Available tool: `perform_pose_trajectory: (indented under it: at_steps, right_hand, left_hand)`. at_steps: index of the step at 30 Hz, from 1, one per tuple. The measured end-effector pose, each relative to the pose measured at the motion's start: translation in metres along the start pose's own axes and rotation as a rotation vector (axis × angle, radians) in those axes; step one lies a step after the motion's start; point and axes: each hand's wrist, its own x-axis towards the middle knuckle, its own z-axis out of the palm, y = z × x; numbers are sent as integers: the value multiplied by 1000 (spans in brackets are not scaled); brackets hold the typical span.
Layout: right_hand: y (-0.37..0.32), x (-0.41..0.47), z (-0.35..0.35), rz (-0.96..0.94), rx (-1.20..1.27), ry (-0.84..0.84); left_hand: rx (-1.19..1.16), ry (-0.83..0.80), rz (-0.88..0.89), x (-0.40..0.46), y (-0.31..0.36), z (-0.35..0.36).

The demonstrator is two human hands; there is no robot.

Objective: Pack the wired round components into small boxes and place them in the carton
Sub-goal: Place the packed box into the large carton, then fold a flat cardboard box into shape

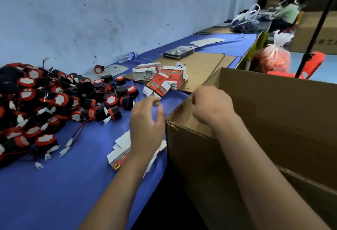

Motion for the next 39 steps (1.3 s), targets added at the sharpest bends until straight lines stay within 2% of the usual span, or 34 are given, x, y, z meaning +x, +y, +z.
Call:
perform_pose_trajectory:
  at_steps: [2, 3, 4, 5, 7, 8, 10, 12, 15, 18, 20, 22, 26, 28, 30, 33, 34, 36, 37, 39]
  right_hand:
    - [-37, -12, 7, -207, 183, 416]
    - [-57, -17, 12, -337, 296, 522]
    - [-76, -20, 19, -437, 373, 537]
    - [-94, -21, 30, -496, 414, 450]
    - [-120, -14, 59, -488, 341, 58]
    - [-128, -9, 75, -462, 233, -154]
    - [-135, -4, 102, -429, 16, -427]
    - [-138, -2, 121, -379, -63, -519]
    - [-141, -2, 137, -343, -9, -545]
    - [-153, -6, 145, -402, 23, -560]
    - [-168, -9, 150, -448, 83, -492]
    - [-188, -13, 154, -512, 158, -404]
    - [-239, -29, 166, -788, 261, -305]
    - [-272, -43, 174, -940, 308, -306]
    - [-305, -56, 180, -1055, 339, -313]
    - [-353, -71, 184, -1142, 485, -354]
    - [-364, -74, 185, -1109, 610, -408]
    - [-387, -82, 192, -927, 1002, -665]
    - [-395, -88, 198, -787, 1203, -833]
    - [-402, -98, 209, -510, 1504, -1105]
  left_hand:
    - [220, -27, -303, -14, -42, -22]
    - [377, -88, -444, -21, -62, -33]
    - [503, -171, -566, -27, -78, -42]
    - [579, -252, -669, -31, -90, -52]
    - [599, -395, -762, -38, -103, -62]
    - [580, -428, -752, -40, -109, -63]
    - [523, -403, -756, -40, -115, -68]
    - [481, -365, -828, -35, -120, -75]
    - [402, -311, -899, -29, -126, -81]
    - [89, -35, -1005, -28, -131, -84]
    - [-147, 182, -1073, -28, -131, -92]
    - [-250, 299, -1083, -27, -134, -109]
    - [-545, 299, -1117, -39, -160, -179]
    - [-566, 317, -1150, -59, -180, -226]
    - [-487, 358, -1175, -84, -198, -270]
    - [-504, 533, -1140, -121, -218, -325]
    - [-579, 604, -1084, -130, -222, -337]
    - [-698, 665, -916, -146, -232, -359]
    - [-709, 599, -834, -153, -236, -369]
    - [-659, 326, -698, -164, -237, -384]
